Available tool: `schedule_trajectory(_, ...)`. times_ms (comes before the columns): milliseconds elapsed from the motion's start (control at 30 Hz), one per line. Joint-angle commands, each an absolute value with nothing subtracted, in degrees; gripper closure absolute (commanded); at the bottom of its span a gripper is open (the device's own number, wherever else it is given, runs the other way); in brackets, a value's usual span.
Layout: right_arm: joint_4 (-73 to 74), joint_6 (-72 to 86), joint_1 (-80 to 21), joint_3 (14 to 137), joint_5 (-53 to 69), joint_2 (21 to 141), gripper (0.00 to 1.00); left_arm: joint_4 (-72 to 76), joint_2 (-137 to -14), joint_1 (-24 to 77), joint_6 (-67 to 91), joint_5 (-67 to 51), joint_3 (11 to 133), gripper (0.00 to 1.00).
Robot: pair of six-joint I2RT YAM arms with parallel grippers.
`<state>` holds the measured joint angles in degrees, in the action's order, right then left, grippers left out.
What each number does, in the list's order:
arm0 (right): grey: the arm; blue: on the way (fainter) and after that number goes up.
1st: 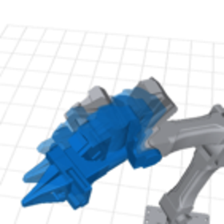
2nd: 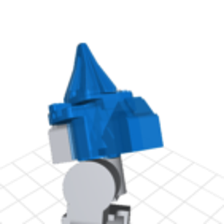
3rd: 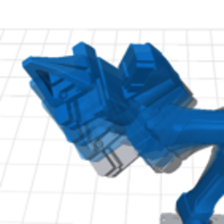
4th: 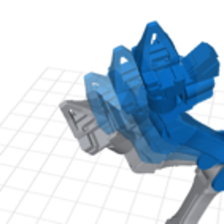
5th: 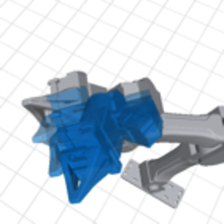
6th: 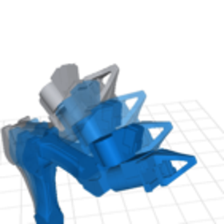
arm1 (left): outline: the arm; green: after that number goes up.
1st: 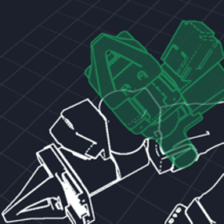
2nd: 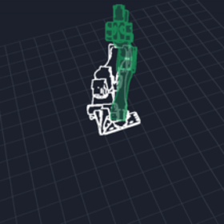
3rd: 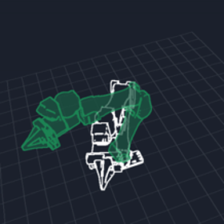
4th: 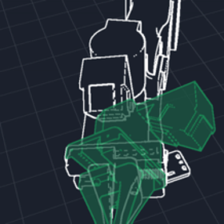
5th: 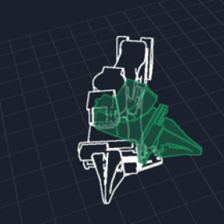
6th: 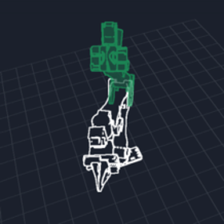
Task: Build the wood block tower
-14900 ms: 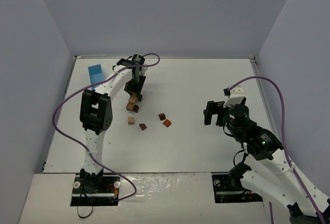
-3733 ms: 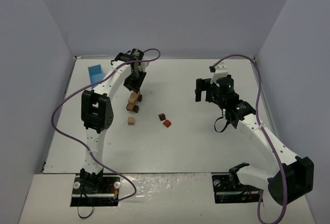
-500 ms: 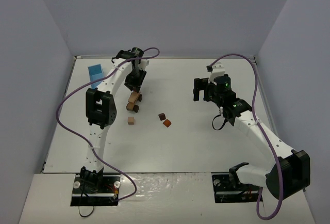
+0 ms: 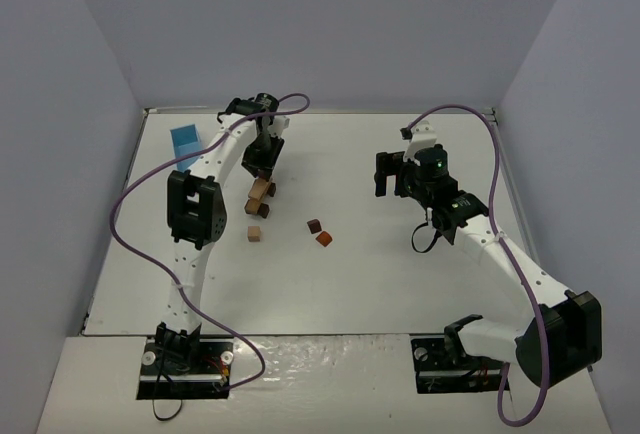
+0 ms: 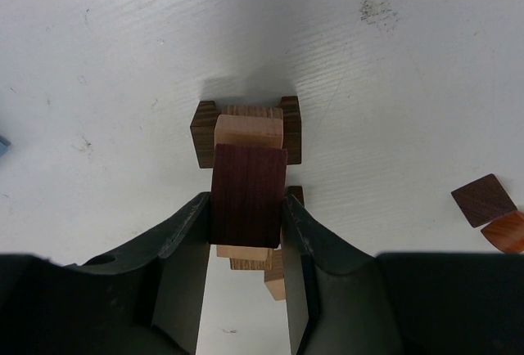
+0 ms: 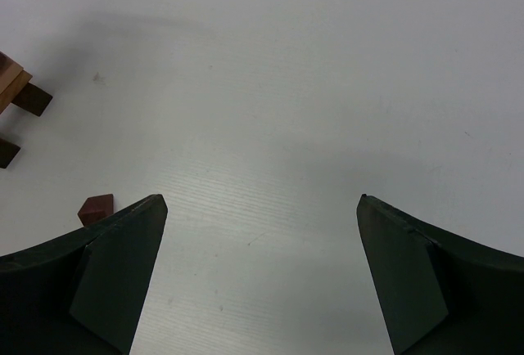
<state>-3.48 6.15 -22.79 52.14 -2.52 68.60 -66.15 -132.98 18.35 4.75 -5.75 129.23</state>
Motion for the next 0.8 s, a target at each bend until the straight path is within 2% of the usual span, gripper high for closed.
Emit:
schedule_trajectory(0, -7.82, 6.86, -22.37, 52.38, -2.42, 66.75, 0.00, -67.15, -131.79, 18.02, 5.36, -5.23, 131.48, 0.80)
schedule_trajectory(433, -7.91, 6.79, -22.41, 52.38, -2.22, 66.82, 0.00, -67.15, -131.79, 18.02, 5.27, -5.10, 131.94, 0.79)
schedule_trajectory(767, -7.86, 6.89, -22.41, 52.17, -2.07, 66.93, 0.00, -67.15, -131.27, 18.02, 5.19, -4.75, 131.62, 0.67)
